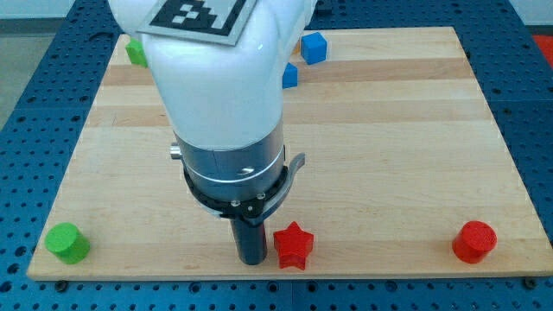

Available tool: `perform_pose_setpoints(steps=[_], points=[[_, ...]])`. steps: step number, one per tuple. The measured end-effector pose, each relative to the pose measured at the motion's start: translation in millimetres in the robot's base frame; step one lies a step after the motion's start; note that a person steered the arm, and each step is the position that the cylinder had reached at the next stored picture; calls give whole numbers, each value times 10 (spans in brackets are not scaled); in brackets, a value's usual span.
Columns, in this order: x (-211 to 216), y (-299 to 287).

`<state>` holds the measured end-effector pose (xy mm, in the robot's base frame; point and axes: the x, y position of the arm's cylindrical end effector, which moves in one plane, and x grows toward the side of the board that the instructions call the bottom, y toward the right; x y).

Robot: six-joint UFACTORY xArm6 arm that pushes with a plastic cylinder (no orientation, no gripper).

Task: Push the red star a bit right

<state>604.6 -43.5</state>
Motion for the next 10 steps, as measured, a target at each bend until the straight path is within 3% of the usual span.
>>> perform_pose_setpoints(steps=[6, 8, 10], points=[[-84, 312], [90, 312], [-61, 405]])
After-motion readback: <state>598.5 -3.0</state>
